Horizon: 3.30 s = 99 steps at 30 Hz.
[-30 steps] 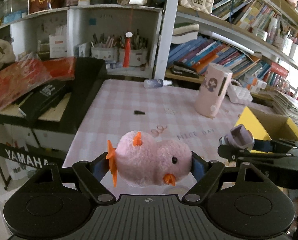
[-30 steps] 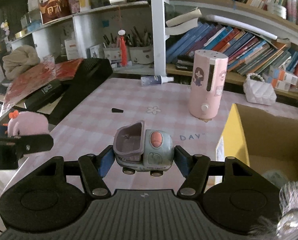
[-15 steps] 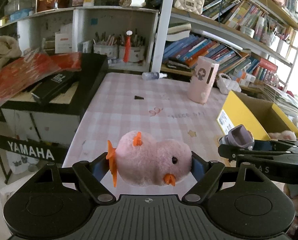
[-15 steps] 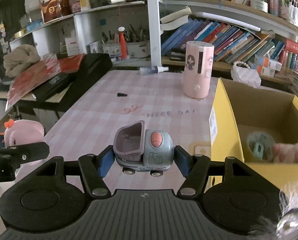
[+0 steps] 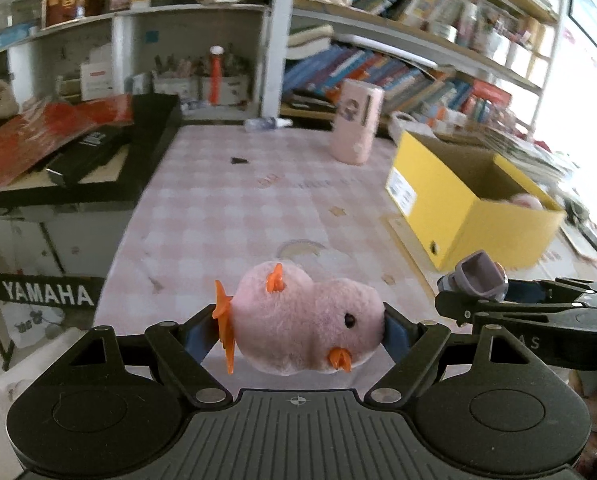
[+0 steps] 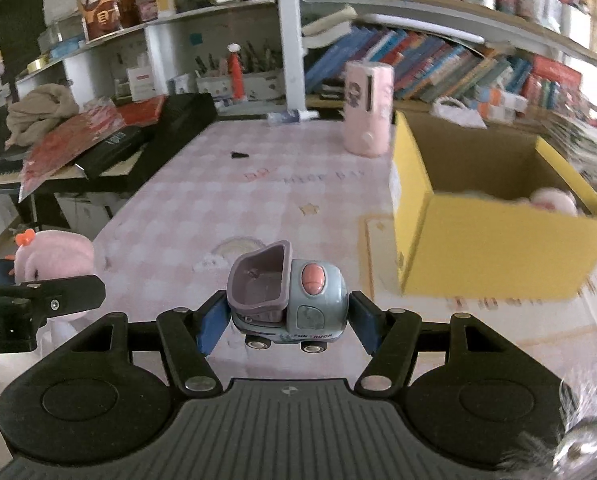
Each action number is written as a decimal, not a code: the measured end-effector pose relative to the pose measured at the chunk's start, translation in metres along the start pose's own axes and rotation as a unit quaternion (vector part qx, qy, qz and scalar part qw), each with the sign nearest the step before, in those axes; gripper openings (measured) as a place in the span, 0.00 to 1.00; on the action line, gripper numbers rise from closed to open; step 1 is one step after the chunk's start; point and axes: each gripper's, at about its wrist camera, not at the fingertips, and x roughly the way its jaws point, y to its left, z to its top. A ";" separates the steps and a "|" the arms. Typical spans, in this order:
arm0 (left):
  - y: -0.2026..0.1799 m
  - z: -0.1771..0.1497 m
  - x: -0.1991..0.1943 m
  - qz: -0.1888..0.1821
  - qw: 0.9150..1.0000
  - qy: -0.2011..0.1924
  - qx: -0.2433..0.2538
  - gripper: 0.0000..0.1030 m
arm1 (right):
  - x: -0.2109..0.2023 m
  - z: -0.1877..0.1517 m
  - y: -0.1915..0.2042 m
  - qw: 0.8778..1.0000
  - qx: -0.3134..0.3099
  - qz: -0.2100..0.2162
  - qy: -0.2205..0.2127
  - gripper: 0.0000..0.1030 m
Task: Organize objects
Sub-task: 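Carry the pink chick plush and grey toy car toward the yellow box, then drop the pink chick plush into the yellow box while the right tool releases the toy car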
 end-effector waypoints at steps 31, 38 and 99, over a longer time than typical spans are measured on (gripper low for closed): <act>-0.109 0.019 0.032 -0.114 0.988 0.001 0.106 0.81 | -0.058 -0.038 -0.106 0.985 0.124 -0.123 0.001 0.60; -0.129 0.034 0.047 -0.112 0.988 -0.003 0.106 0.81 | -0.049 -0.024 -0.134 0.985 0.124 -0.122 0.004 0.60; -0.263 0.109 0.183 0.032 0.980 -0.018 0.198 0.91 | 0.128 0.123 -0.271 0.995 -0.038 0.061 0.070 0.60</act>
